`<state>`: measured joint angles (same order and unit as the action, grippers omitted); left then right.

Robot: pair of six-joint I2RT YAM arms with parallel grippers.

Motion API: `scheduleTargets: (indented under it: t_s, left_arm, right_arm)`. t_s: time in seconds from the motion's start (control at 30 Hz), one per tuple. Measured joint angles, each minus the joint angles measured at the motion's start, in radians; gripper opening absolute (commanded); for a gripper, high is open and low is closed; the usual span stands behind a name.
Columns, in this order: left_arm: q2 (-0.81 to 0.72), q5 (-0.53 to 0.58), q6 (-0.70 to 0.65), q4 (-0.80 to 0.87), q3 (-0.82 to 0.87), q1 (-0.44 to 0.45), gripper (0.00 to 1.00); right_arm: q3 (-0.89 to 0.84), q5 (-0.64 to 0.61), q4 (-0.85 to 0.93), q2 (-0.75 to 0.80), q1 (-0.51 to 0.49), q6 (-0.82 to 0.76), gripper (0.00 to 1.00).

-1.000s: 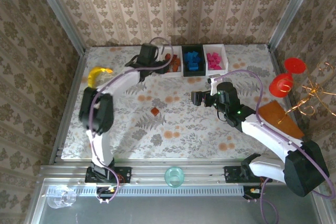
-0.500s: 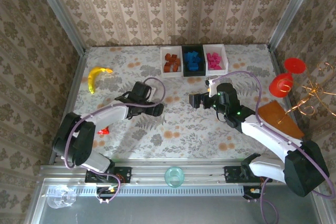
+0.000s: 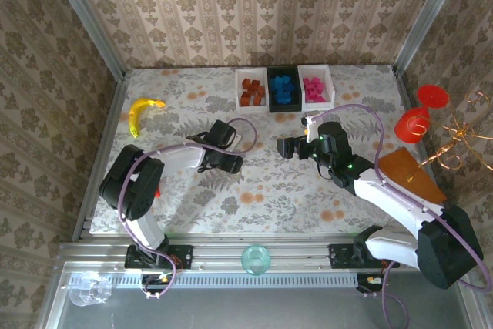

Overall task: Sort the legos into containers by color
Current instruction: Pick up the lego from the center of the table, then place the lego in the container.

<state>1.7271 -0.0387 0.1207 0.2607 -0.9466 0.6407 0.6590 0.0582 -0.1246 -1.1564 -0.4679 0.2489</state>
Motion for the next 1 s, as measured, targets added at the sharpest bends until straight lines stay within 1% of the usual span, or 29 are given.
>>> scheduleTargets:
  t_s: [0.13, 0.33, 0.5, 0.63, 0.8, 0.87, 1.0]
  left_arm:
    - [0.008, 0.030, -0.002, 0.009, -0.009, 0.014, 0.43]
    - [0.002, 0.072, 0.007, 0.017, -0.007, 0.021, 0.35]
    - [-0.063, 0.094, 0.035, -0.001, 0.018, 0.019, 0.32]
    - [-0.103, 0.098, 0.055, -0.070, -0.001, 0.012, 0.32]
    - [-0.072, 0.107, 0.059, -0.135, -0.124, -0.006, 0.33]
    - [-0.031, 0.106, 0.059, -0.164, -0.205, -0.018, 0.33]
    - [0.096, 0.103, 0.059, -0.198, -0.385, -0.042, 0.33]
  right_arm:
    - [0.000, -0.003, 0.000, 0.000, 0.000, -0.008, 1.00]
    - [0.000, -0.009, 0.000, 0.000, 0.000, -0.011, 1.00]
    - [0.000, -0.009, 0.000, 0.000, 0.000, -0.011, 1.00]
    - [0.000, -0.004, 0.000, 0.000, -0.001, -0.011, 1.00]
    - [0.000, 0.020, -0.005, 0.000, -0.009, -0.016, 1.00]
    - [0.000, 0.020, -0.008, 0.000, -0.018, -0.016, 1.00]
    - [-0.005, -0.038, -0.024, 0.000, -0.046, -0.031, 1.00]
